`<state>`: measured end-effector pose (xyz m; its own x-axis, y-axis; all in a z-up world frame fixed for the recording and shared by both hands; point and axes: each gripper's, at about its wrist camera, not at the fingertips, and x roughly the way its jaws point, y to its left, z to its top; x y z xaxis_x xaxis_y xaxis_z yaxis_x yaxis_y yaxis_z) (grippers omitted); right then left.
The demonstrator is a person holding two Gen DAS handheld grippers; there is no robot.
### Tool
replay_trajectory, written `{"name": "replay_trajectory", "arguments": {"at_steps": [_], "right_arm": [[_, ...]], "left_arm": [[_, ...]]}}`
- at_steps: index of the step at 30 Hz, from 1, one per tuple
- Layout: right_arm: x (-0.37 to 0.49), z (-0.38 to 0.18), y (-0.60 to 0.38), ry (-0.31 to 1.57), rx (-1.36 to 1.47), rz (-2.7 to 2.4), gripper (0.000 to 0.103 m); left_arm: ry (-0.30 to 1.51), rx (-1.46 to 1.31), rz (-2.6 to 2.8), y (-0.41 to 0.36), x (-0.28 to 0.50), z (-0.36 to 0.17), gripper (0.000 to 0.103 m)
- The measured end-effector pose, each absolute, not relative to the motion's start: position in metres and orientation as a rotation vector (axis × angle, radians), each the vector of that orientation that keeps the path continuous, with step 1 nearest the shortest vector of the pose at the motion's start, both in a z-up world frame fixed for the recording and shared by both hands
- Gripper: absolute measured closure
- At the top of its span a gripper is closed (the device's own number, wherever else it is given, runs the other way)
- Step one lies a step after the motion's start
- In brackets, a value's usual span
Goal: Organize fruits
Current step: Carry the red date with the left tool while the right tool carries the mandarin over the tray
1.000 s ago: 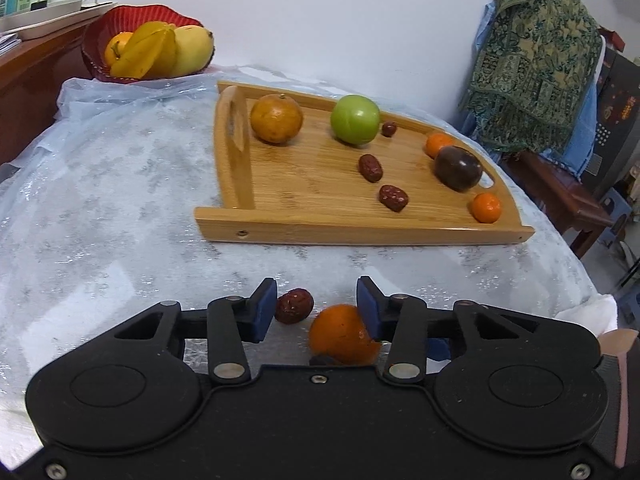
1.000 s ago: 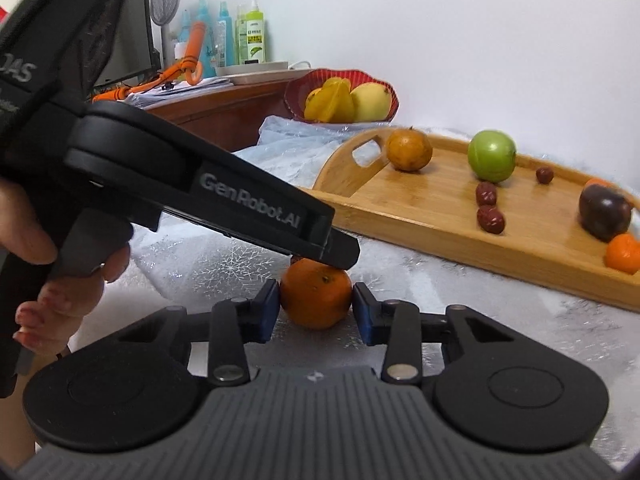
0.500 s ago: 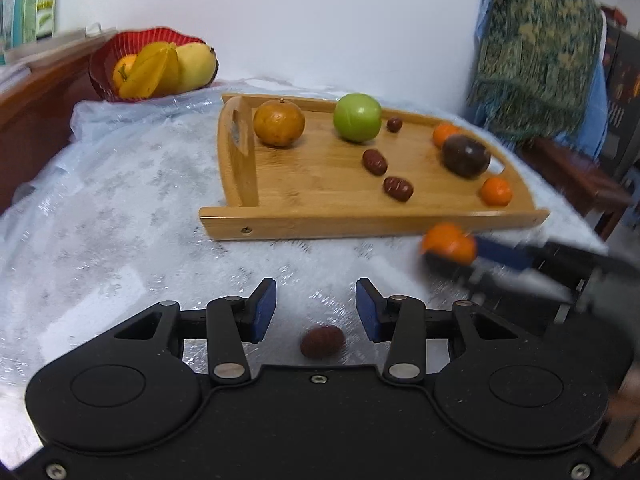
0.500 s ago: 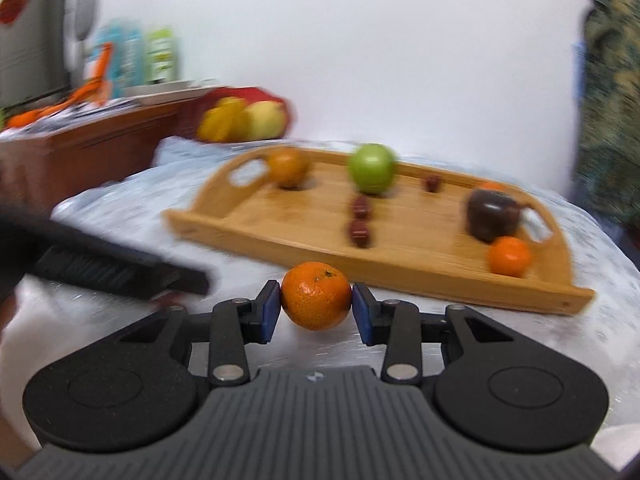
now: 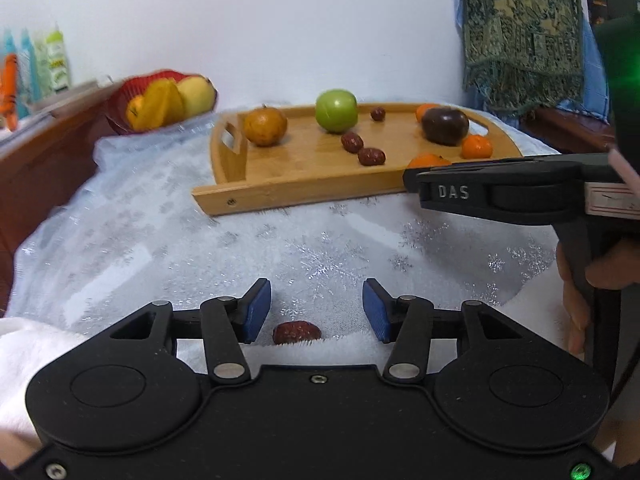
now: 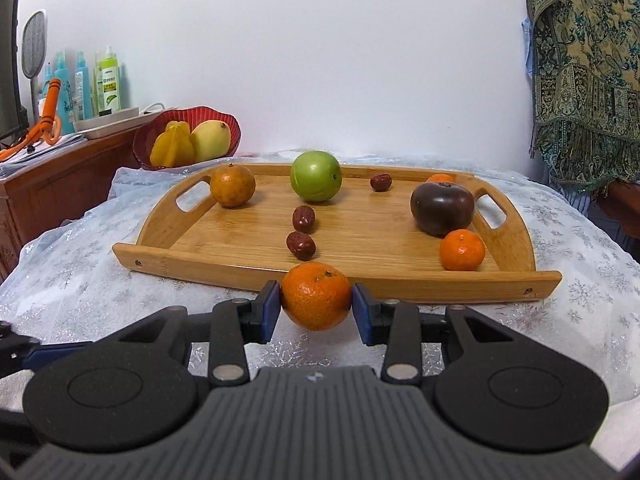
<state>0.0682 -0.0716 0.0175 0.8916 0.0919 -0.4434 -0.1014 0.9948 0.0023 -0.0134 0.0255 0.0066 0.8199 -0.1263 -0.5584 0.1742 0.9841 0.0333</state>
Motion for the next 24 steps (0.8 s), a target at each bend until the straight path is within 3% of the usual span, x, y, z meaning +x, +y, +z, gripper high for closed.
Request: {"name": "replay_trajectory", "arguments": {"at_steps": [4,7,17,24], "right_arm": [[0.067,0.018,-0.071,0.451,-0.028,0.1,0.059],[0.066,0.019,-0.071,0.45,-0.024,0.104,0.059],[0.063,0.024,-0.073,0.44,0.001,0.115,0.059],[0.063,0.027,-0.078,0.439,0.027,0.109,0.059]], "left_arm": [[0.59,0.093,-0.125,0.023,-0.024,0.008,0.056],[0.645,0.091,-0.107,0.025,-0.021,0.004,0.063],[0.709,0.052,-0.074,0.032,-0.016,0.0,0.067],[0.709,0.042,-0.078,0.031,-0.012,0.0,0.079]]}}
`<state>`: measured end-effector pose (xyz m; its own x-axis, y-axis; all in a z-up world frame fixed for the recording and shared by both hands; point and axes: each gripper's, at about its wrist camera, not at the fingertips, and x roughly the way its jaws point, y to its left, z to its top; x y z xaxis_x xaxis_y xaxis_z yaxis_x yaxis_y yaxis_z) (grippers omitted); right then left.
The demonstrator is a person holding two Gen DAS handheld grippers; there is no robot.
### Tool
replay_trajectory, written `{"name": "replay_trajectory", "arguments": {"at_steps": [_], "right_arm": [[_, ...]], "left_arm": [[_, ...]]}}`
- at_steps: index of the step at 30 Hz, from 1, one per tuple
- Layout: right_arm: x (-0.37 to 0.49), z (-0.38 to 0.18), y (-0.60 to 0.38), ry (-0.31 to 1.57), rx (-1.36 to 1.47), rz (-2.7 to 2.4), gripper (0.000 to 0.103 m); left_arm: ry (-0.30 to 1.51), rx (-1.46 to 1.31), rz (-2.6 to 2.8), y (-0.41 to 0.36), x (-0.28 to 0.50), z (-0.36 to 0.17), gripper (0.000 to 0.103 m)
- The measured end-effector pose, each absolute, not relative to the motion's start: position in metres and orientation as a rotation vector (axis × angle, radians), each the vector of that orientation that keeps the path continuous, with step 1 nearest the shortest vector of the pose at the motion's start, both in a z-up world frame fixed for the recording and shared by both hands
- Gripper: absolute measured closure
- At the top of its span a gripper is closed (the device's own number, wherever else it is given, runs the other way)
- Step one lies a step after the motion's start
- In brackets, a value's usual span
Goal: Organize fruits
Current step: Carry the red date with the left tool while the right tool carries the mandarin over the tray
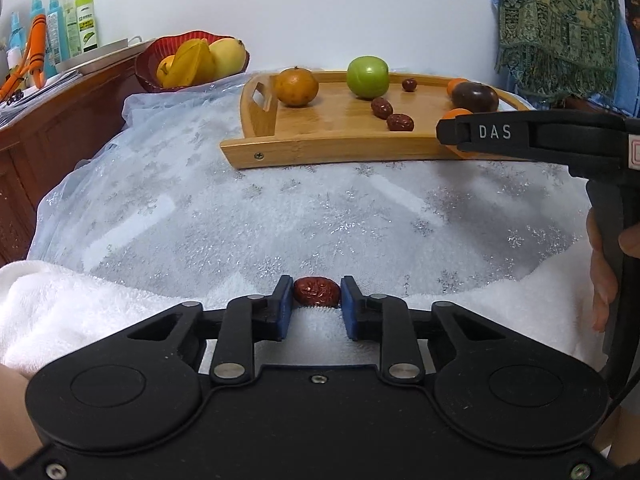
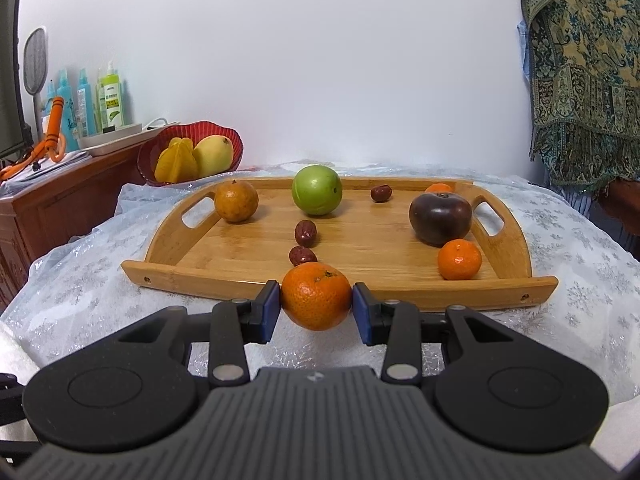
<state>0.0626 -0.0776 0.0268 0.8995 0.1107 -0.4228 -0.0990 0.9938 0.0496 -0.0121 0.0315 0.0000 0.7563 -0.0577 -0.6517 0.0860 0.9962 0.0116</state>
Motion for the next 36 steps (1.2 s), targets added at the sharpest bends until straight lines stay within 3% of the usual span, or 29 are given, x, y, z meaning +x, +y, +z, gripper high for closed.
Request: {"name": "replay_trajectory", "arguments": {"at_steps": [15,36], "right_arm": [[0.065,0.03,-0.084,0.431,0.076,0.095,0.059],[0.094,0.048,-0.091,0.357,0.059,0.057,0.059]], "left_arm": [[0.619,0.038,-0.126,0.016,0.007,0.025,0.08],[0.56,0.016,-0.132,0.013,0.098,0.058,0.08]]}}
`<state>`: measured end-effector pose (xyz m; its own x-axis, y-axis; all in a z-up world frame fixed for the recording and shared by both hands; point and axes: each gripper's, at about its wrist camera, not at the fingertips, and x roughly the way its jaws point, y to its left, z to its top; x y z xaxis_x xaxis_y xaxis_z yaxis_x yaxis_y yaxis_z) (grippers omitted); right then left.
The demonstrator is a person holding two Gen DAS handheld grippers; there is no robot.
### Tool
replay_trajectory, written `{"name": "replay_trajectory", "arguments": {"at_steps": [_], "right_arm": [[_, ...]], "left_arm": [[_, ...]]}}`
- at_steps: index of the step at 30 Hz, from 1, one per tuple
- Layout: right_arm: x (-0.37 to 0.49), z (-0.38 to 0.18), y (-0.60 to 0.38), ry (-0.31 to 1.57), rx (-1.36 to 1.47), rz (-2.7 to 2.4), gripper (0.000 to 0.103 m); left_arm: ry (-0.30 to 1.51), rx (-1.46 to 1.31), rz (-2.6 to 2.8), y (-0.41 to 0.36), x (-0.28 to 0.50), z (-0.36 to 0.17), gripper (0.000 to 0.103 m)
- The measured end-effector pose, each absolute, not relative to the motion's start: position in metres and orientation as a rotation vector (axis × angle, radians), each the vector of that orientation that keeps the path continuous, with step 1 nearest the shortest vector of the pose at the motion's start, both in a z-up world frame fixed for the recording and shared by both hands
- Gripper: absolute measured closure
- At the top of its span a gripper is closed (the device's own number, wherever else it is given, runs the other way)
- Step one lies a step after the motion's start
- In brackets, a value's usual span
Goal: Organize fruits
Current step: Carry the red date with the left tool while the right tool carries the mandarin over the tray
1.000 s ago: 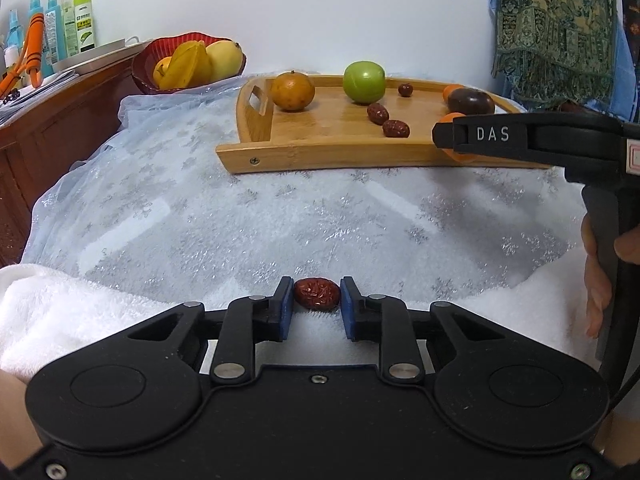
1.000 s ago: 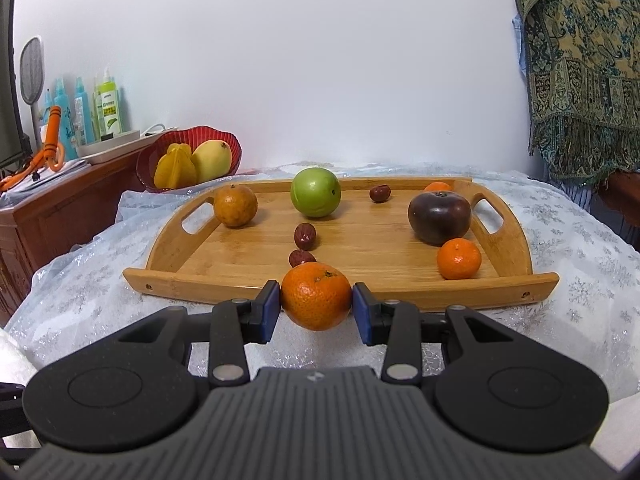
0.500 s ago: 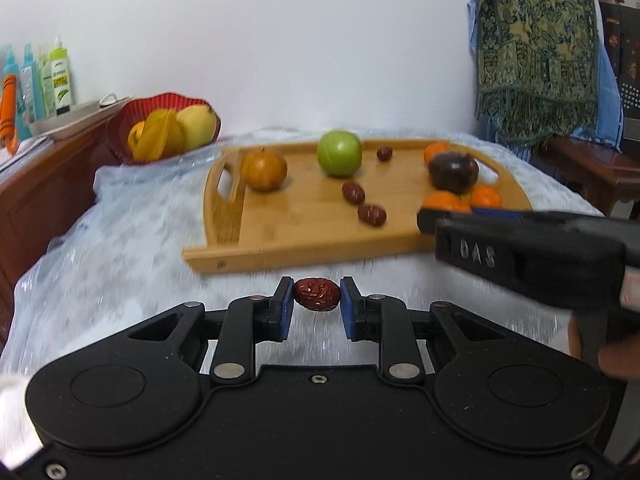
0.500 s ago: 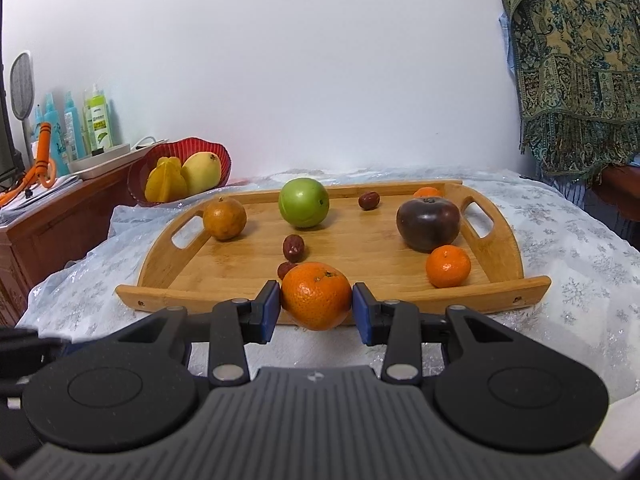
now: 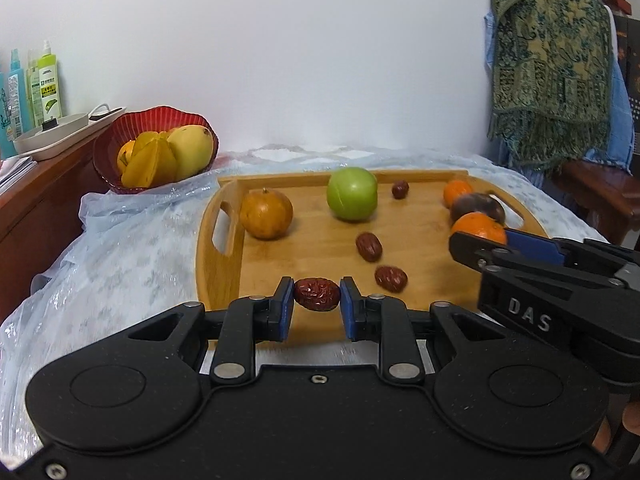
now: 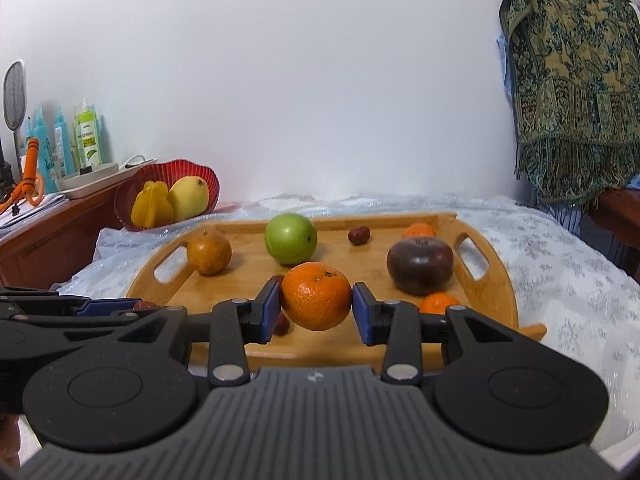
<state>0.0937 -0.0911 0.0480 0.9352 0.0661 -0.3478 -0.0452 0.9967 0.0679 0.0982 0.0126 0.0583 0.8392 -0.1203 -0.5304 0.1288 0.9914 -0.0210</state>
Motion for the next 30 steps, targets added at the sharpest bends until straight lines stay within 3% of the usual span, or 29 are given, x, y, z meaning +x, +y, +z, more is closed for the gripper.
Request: {"name": "replay_trajectory", "arguments": {"at_steps": [30], "right_arm": [[0.151,0.057,-0.109,0.401,0.128,0.032,0.059]], "left_arm": [[0.639,-0.068,-0.126,0.022,0.194,0.044,0.08]]}}
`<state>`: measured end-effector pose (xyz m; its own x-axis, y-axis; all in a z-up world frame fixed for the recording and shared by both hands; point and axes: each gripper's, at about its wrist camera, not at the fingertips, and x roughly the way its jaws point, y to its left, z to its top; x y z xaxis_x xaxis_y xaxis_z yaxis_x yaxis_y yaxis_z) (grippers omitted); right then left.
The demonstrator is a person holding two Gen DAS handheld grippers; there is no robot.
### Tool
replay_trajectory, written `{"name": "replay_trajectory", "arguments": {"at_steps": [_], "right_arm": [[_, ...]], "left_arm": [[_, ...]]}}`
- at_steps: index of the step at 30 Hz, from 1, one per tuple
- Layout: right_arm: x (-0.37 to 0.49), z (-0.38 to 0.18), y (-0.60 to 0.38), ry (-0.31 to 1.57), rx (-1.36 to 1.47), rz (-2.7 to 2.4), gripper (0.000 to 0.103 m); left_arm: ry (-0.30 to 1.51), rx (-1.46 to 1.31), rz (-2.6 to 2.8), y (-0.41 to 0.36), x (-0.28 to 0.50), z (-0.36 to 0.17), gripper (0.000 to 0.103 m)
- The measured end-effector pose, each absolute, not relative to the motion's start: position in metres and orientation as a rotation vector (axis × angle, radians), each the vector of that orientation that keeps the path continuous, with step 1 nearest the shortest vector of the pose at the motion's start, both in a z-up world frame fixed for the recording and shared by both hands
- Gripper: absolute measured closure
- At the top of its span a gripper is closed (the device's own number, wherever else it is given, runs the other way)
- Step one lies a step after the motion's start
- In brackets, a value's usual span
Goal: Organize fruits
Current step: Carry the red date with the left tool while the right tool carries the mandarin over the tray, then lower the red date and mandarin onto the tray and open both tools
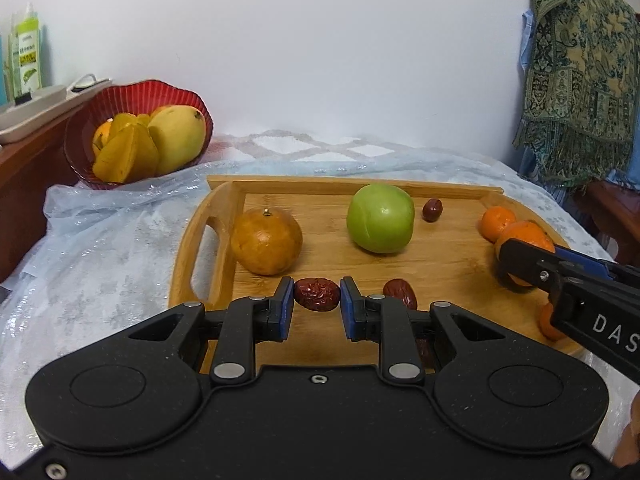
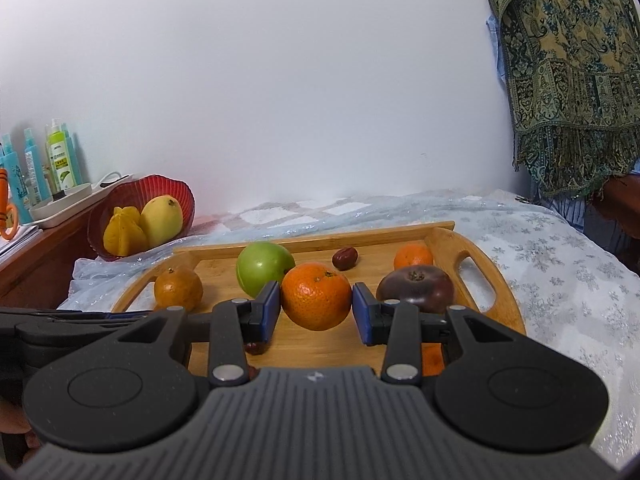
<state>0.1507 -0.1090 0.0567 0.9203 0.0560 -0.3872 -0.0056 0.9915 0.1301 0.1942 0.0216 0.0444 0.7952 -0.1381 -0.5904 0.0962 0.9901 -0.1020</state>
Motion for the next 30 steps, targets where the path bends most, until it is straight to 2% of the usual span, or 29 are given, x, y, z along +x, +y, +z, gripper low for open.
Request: {"name": "replay_trajectory", "arguments": {"at_steps": [30], "right_arm": [[0.232,0.047,-0.124,0.484,0.065,0.022,0.059]], "left_arm": [[0.682,-0.084,-0.133,0.009,0.252,0.035,0.08]]}}
